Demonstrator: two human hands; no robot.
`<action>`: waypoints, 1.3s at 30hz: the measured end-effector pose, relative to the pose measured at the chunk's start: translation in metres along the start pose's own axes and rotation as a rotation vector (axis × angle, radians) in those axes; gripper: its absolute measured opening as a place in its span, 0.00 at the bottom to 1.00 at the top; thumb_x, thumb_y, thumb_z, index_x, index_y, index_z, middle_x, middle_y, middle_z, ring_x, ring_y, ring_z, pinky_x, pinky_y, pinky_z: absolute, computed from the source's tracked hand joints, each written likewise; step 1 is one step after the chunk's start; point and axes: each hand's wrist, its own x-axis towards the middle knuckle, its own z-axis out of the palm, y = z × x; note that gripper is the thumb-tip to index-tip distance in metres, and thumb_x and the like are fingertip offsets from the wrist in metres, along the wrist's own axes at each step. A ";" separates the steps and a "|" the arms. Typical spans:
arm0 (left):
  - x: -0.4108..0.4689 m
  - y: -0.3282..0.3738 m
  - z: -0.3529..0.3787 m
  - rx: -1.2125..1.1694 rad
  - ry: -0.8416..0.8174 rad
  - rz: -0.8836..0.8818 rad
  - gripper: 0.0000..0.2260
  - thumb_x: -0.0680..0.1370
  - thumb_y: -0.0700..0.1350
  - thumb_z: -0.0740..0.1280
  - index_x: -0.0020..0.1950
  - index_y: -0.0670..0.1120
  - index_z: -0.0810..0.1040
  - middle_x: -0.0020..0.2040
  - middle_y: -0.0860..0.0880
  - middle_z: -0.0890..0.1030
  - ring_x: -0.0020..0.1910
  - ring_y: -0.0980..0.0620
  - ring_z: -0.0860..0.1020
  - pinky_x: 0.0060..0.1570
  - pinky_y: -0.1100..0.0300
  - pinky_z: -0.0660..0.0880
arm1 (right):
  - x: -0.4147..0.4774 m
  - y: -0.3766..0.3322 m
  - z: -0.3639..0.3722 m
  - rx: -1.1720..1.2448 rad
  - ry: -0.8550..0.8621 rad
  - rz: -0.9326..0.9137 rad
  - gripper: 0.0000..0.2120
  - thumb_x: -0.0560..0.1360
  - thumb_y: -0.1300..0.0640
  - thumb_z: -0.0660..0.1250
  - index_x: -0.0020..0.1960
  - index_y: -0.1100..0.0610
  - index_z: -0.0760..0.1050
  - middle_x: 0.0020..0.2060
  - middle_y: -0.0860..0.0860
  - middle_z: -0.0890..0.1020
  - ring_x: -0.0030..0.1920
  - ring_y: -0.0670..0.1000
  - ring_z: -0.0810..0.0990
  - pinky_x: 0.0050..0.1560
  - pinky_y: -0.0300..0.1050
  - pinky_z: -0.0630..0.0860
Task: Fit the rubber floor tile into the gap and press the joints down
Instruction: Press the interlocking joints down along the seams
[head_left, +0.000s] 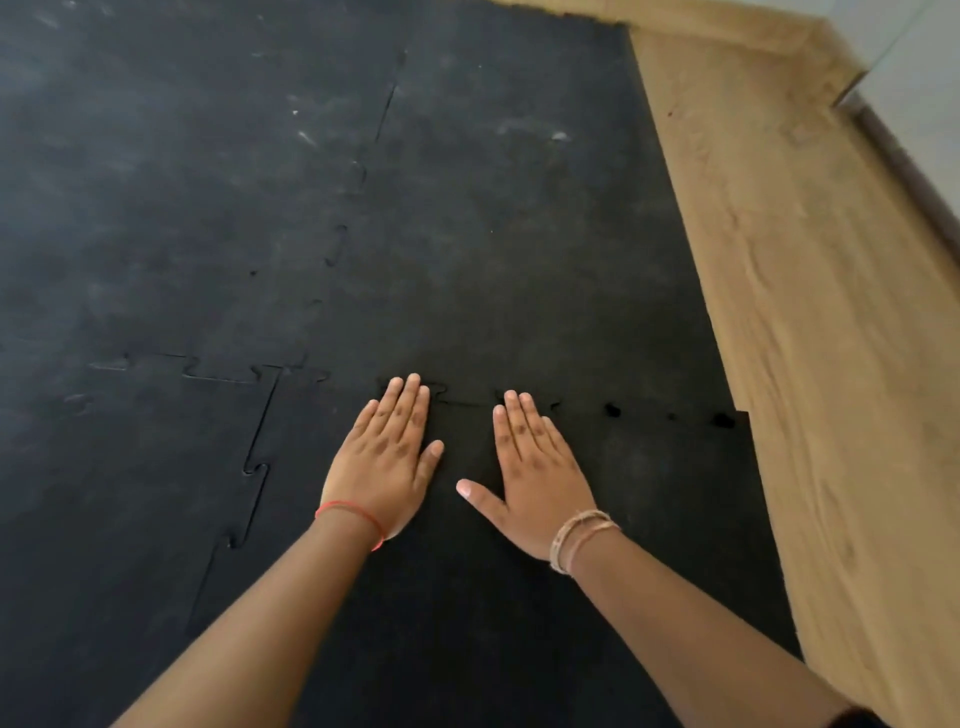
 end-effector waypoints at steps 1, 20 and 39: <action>0.000 0.000 0.000 0.002 -0.007 -0.002 0.25 0.79 0.56 0.41 0.69 0.48 0.31 0.71 0.53 0.32 0.70 0.56 0.31 0.68 0.61 0.32 | 0.000 0.001 -0.002 0.000 -0.025 -0.005 0.42 0.72 0.31 0.38 0.73 0.60 0.34 0.75 0.56 0.38 0.74 0.53 0.35 0.72 0.48 0.36; 0.017 0.092 0.016 -0.008 -0.050 0.172 0.27 0.79 0.56 0.42 0.71 0.46 0.34 0.70 0.52 0.32 0.70 0.56 0.32 0.69 0.60 0.33 | -0.042 0.101 0.001 -0.036 0.069 0.118 0.45 0.68 0.29 0.35 0.74 0.59 0.38 0.76 0.55 0.42 0.75 0.51 0.39 0.72 0.46 0.37; 0.019 0.146 0.016 0.012 -0.182 0.164 0.28 0.80 0.57 0.42 0.73 0.44 0.35 0.75 0.47 0.35 0.72 0.53 0.33 0.70 0.58 0.34 | -0.066 0.137 -0.007 0.107 -0.035 0.228 0.43 0.72 0.30 0.45 0.74 0.58 0.37 0.76 0.53 0.39 0.75 0.50 0.37 0.73 0.47 0.40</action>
